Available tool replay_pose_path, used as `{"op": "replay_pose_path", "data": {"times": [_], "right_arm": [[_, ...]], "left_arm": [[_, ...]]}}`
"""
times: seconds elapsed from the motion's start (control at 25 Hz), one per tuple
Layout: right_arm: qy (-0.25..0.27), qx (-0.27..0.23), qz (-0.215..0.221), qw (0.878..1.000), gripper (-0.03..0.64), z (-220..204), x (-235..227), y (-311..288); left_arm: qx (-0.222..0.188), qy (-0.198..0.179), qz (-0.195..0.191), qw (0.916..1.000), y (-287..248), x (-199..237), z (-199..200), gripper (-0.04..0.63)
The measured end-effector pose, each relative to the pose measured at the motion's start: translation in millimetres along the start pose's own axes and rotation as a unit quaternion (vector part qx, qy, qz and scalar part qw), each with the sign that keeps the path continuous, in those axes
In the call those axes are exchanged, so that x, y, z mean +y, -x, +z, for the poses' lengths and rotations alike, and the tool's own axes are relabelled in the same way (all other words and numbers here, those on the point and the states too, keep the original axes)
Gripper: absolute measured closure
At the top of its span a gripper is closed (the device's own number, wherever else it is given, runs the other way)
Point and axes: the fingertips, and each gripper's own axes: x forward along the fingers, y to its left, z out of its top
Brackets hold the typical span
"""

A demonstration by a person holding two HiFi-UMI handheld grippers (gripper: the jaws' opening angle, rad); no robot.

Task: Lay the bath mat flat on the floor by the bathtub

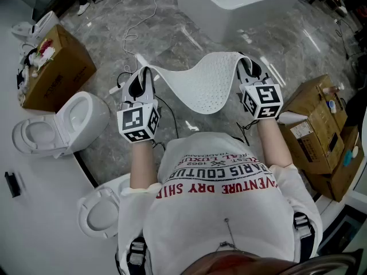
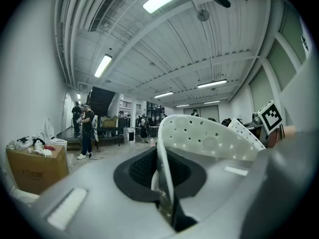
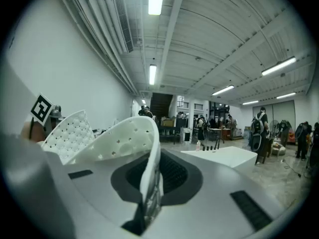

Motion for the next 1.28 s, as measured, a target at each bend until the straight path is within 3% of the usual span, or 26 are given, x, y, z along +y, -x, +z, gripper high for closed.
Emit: {"op": "replay_pose_path", "data": {"times": [0.44, 0.76, 1.04, 1.28], "right_arm": [[-0.006, 0.006, 0.009, 1.0, 0.604, -2, 5, -14], [-0.014, 0.033, 0.015, 0.999, 0.604, -20, 17, -30], [-0.022, 0.063, 0.049, 0.997, 0.604, -37, 25, -74], [-0.033, 0.064, 0.075, 0.995, 0.604, -41, 14, -146]], "left_arm": [[-0.005, 0.005, 0.001, 1.0, -6, 15, 0, 0.575], [0.02, 0.028, 0.008, 0.9994, 4, 36, -29, 0.576], [0.037, 0.049, 0.051, 0.9968, 2, 71, -49, 0.576], [0.047, 0.048, 0.082, 0.9944, -40, 105, -52, 0.576]]}}
